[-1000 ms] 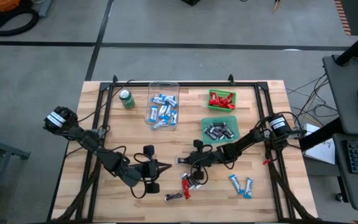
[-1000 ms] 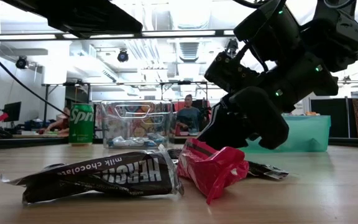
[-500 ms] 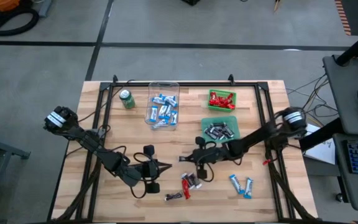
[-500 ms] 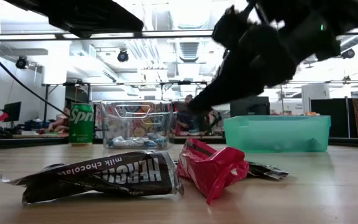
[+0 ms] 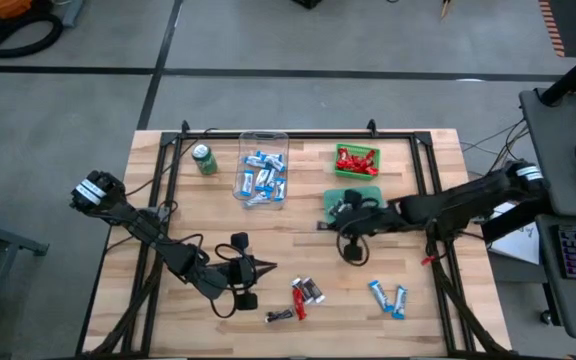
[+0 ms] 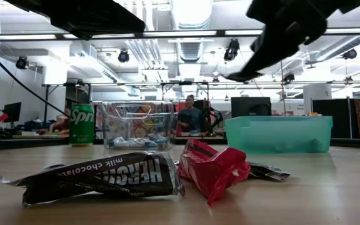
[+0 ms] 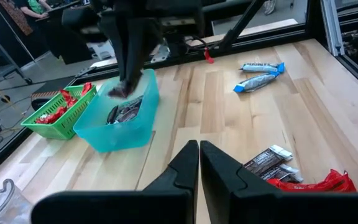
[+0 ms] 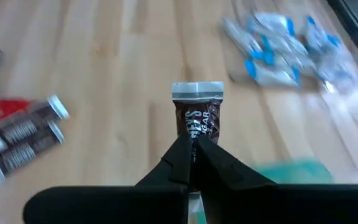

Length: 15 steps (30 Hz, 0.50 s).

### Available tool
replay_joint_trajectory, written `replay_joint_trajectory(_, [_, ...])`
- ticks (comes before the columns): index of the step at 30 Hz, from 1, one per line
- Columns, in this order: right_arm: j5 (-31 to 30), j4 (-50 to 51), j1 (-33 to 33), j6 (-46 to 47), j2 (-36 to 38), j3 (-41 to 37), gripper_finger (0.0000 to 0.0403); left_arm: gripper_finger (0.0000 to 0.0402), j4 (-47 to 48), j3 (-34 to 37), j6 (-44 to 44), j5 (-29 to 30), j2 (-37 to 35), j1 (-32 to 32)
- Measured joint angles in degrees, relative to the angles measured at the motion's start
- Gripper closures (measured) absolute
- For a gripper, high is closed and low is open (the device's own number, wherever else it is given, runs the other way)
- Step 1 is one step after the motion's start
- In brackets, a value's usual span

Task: Sort candy
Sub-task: Put the brown candy into the blue bin

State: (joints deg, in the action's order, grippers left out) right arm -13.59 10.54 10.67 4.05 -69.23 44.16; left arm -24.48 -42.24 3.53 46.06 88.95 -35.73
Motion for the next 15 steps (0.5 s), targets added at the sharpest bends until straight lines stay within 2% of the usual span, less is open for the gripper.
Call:
replay_joint_trajectory(3, [-1.2,8.2,-1.1,1.6,4.3,-0.1,0.0394,0.0402,0.0,0.0,0.0,0.0,0.0,0.1])
replay_joint_trajectory(10, [-11.2,31.8,-3.0,11.8,11.6,-0.4,0.0394,0.0402,0.0,0.0,-0.1,0.0,0.0,0.3])
replay_joint_trajectory(15, [-12.6,36.8,-3.5,18.2,14.1,-3.4,0.0394,0.0402,0.0,0.0,-0.5,0.1,0.0,0.8])
